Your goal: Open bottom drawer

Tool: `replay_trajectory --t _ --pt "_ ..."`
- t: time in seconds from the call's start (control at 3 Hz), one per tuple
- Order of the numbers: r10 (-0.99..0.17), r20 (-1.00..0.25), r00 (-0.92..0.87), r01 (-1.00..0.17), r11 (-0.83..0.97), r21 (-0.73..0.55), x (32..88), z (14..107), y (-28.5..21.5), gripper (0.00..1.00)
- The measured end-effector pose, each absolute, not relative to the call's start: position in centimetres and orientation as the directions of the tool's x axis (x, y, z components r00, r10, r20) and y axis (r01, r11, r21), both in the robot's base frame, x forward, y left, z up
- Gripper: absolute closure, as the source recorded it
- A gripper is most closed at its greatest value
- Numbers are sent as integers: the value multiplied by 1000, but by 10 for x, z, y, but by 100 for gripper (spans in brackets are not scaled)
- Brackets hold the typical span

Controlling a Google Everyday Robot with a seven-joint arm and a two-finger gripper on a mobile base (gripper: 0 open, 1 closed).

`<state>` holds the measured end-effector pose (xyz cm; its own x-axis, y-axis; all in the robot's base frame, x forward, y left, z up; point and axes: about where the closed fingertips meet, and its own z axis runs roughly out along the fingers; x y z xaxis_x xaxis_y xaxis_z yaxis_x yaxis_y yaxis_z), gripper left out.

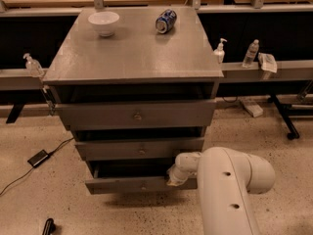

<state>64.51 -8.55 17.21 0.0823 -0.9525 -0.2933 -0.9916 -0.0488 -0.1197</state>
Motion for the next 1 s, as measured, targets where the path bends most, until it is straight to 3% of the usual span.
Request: replay_trajectory --t 1.0 --pt "-938 -338 74 -997 -59 -55 611 170 -83 100"
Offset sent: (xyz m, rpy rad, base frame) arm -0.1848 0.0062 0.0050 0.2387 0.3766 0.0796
